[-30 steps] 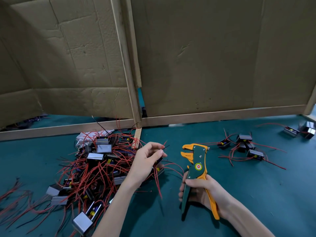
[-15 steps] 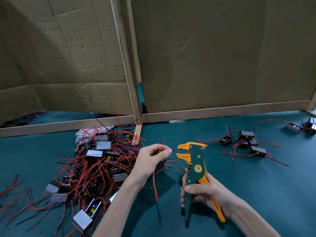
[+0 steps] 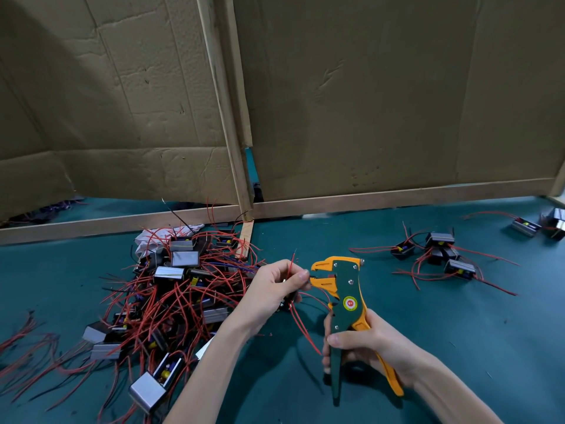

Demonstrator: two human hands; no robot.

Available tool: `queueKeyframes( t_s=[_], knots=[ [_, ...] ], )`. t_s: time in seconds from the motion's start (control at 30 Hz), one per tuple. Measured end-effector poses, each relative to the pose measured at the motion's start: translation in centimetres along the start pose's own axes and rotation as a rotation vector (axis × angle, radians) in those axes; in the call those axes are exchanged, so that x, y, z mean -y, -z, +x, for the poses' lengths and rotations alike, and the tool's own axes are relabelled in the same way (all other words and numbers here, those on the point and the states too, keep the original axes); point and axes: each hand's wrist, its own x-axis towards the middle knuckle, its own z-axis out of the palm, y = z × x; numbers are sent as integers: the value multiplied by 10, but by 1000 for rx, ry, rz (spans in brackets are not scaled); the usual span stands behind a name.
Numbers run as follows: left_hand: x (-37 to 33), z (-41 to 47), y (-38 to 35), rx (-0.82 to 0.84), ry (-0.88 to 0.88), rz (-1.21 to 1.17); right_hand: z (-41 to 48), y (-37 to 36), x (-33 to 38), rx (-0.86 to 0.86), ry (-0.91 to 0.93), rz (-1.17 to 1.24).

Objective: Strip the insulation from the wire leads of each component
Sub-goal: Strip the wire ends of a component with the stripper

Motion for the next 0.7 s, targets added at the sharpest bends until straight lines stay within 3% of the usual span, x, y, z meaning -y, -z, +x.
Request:
queueKeyframes(
  t_s=[0.7],
  knots=[
    [-3,-3,-5,-3,42,-36,1,1,-2,-41,-29,-37]
  ],
)
